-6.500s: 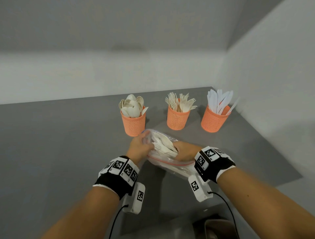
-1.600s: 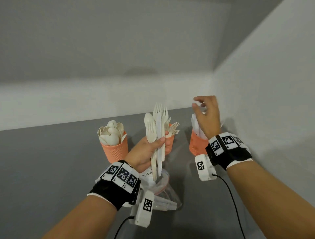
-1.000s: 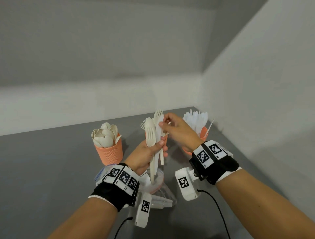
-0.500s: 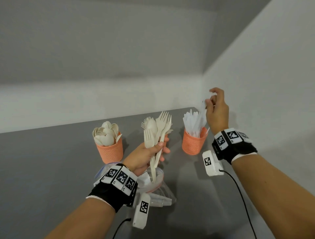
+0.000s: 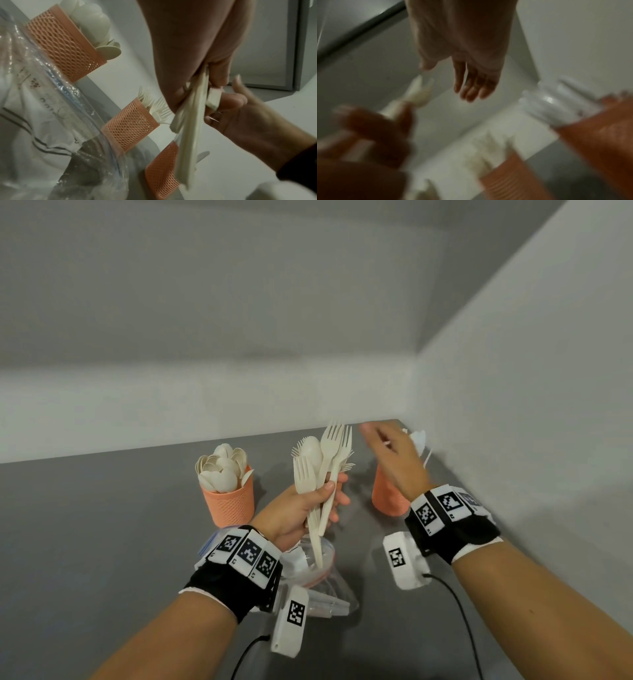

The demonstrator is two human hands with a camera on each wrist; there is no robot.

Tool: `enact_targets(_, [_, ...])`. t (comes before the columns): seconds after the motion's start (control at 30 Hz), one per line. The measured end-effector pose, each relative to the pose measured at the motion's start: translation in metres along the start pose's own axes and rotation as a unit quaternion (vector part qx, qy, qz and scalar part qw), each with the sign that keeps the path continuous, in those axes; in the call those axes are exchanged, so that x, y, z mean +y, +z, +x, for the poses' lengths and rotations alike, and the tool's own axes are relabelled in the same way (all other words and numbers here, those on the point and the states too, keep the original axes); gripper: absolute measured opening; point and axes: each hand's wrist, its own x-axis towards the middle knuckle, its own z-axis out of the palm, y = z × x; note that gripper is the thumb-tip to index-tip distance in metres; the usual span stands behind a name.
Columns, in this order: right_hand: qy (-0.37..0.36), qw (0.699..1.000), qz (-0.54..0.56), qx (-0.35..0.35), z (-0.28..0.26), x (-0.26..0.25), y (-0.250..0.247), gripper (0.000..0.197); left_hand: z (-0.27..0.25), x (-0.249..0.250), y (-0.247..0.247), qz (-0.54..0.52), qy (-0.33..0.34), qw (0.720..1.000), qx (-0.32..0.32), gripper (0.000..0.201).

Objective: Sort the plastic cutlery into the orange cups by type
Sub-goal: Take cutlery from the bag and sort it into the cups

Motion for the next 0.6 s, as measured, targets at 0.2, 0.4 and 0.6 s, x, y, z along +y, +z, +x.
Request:
enact_targets(0.2, [0.152, 0.959, 0.197, -0.137, -0.014, -0.031, 0.034, 0.012, -0.004, 0.001, 0.003, 0.019, -0.013, 1.0, -0.009, 0.023])
enact_targets(0.4, [0.199, 0.908, 0.366, -0.056, -0.012, -0.041, 0.039, 0.014, -0.007, 0.005, 0.0, -0.043, -0.017, 0.999, 0.019, 0.036])
enact_targets(0.6, [0.105, 0.894, 0.429, 0.073, -0.005, -0.049, 0.029, 0.011, -0.009, 0.008, -0.006, -0.065, -0.013, 0.995, 0.079, 0.034])
